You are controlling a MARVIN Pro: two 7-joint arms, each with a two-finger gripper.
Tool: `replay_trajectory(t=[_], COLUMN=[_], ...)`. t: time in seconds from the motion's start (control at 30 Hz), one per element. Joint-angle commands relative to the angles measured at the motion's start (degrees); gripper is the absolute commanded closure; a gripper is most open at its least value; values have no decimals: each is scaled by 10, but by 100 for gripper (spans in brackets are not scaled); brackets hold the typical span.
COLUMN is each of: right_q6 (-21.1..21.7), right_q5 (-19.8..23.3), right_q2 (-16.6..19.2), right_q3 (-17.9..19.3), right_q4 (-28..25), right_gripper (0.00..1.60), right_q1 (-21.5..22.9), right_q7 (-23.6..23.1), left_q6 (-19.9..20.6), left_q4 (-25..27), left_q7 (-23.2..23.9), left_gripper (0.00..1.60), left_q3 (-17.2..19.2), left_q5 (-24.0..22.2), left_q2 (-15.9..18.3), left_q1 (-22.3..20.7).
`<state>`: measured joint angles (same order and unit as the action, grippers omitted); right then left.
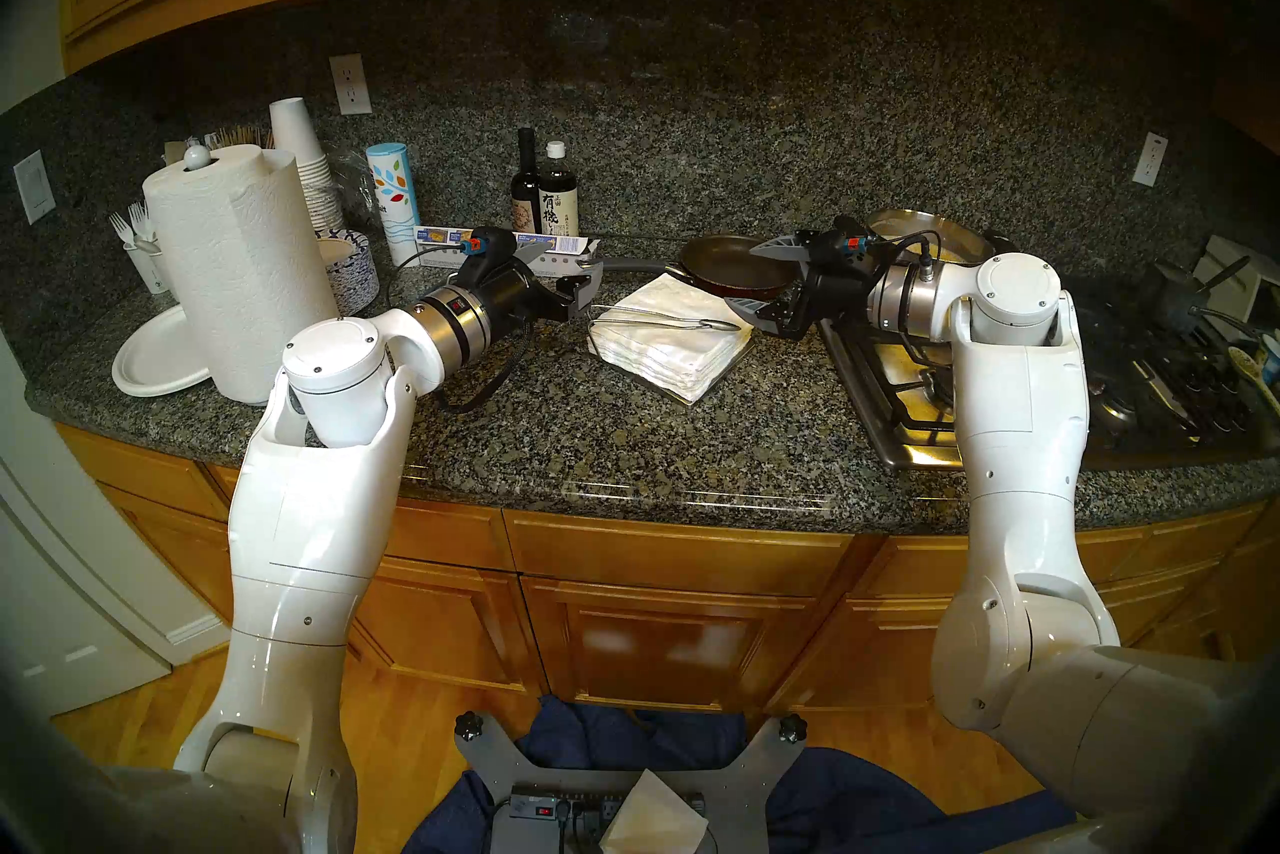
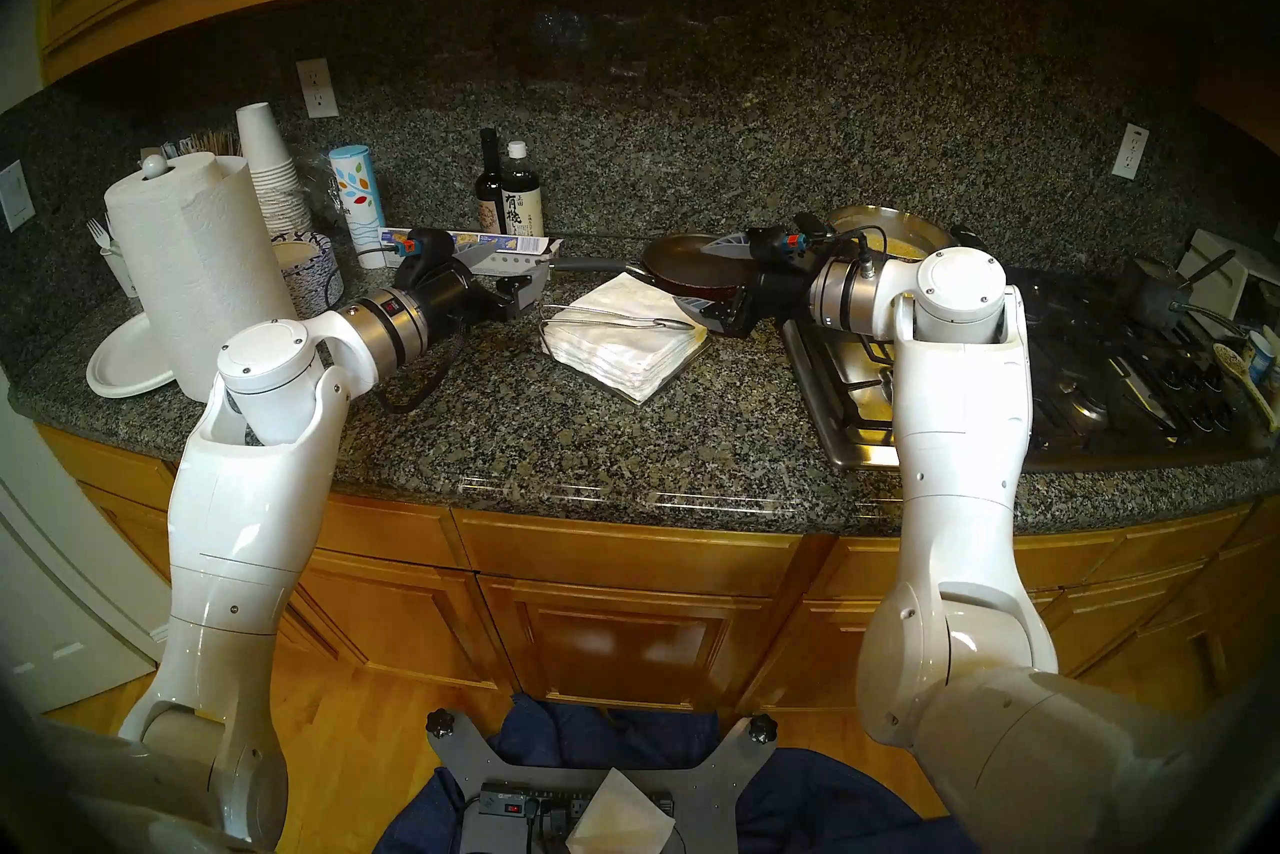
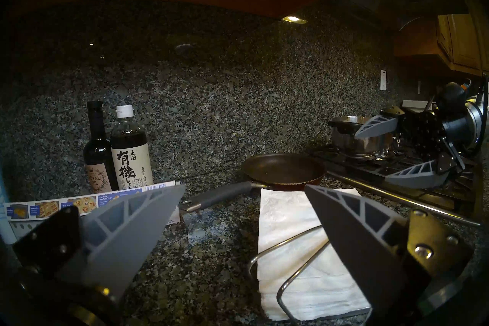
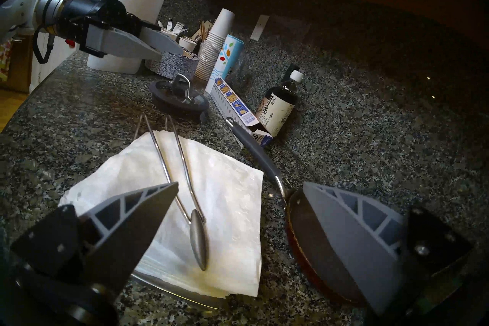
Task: Take napkin out of napkin holder
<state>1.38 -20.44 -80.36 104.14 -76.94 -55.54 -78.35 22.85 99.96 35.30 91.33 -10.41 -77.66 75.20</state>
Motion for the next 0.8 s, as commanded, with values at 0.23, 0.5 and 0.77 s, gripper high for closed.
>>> replay_trajectory(t=[0.23, 0.5, 0.77], right_q6=[33, 51, 44], right_q5=[-9, -16, -22], right_q2=[21, 29, 27], right_q3=[-15, -22, -26], right_q4=[-5, 19, 59], right_gripper=[44, 64, 73], right_q1=[34, 42, 56], right_q7=[-28, -44, -38], left_q6=[9, 12, 10], left_q4=[-12, -13, -11], left_q7=[31, 38, 37], left_gripper=[0, 0, 0], left_q3=[-4, -2, -2], left_q5=[-17, -17, -14], left_q2=[8, 13, 13], left_q1=[-43, -40, -38])
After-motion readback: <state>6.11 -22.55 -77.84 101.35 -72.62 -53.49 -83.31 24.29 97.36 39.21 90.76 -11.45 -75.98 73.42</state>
